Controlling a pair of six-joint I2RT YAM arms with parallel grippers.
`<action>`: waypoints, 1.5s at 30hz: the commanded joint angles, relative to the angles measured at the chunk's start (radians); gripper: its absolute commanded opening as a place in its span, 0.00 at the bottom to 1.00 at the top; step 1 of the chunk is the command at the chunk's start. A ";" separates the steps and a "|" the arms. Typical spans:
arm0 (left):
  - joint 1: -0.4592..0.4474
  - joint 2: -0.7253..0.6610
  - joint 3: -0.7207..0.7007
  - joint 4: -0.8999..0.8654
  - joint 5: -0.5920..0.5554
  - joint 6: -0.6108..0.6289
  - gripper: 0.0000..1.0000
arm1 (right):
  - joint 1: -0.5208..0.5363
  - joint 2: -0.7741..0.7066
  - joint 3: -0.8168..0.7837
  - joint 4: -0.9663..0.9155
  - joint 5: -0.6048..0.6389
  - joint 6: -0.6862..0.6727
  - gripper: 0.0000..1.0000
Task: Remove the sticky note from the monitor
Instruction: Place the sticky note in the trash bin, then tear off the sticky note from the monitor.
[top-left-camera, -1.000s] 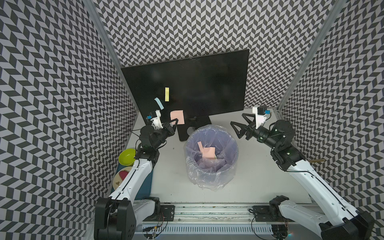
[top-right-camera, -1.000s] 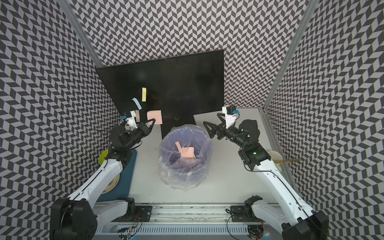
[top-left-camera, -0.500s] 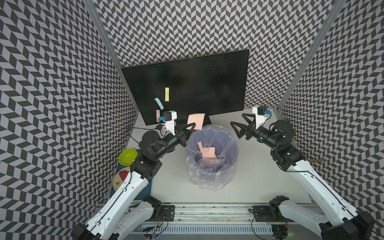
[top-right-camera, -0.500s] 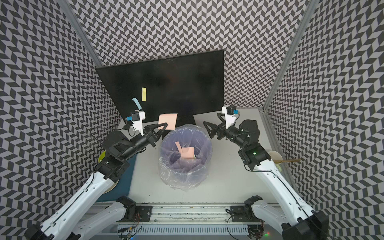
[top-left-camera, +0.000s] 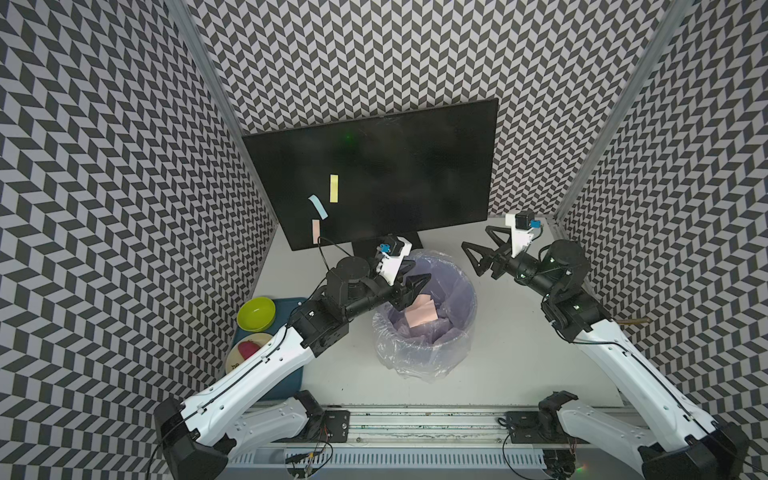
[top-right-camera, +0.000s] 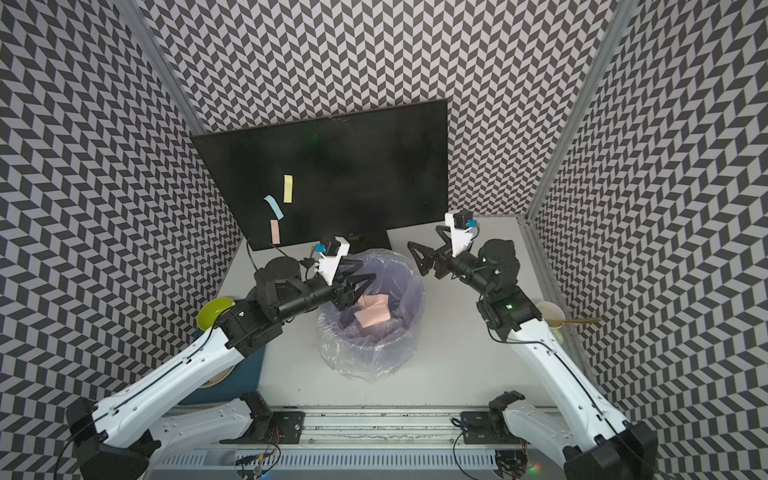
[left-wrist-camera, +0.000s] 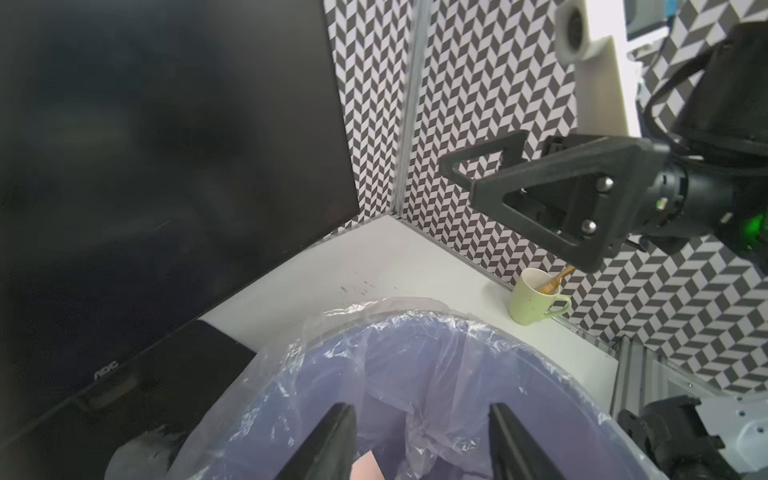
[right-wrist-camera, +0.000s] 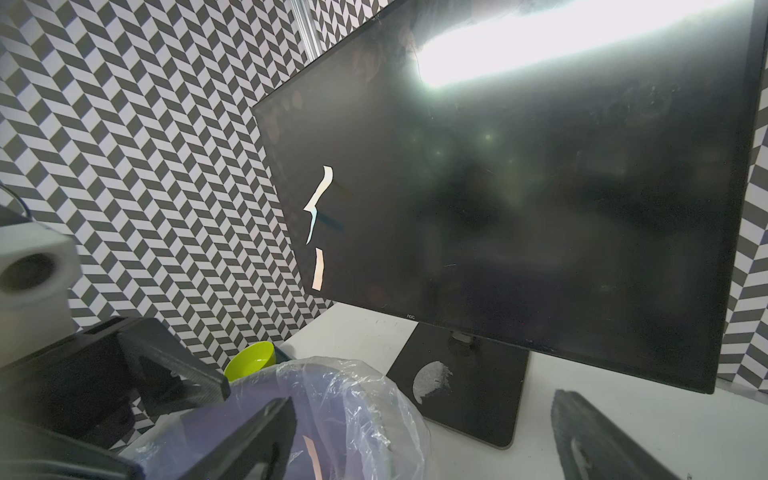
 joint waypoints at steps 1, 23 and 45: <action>-0.002 0.006 0.058 -0.080 -0.109 0.060 0.65 | 0.004 -0.007 0.024 0.036 0.015 -0.011 0.99; 0.721 0.059 -0.088 0.466 0.357 -0.621 0.91 | 0.004 -0.009 -0.020 0.081 0.002 0.014 0.99; 0.799 0.269 0.011 0.618 0.357 -0.800 0.69 | 0.004 -0.009 -0.020 0.085 0.004 0.017 0.99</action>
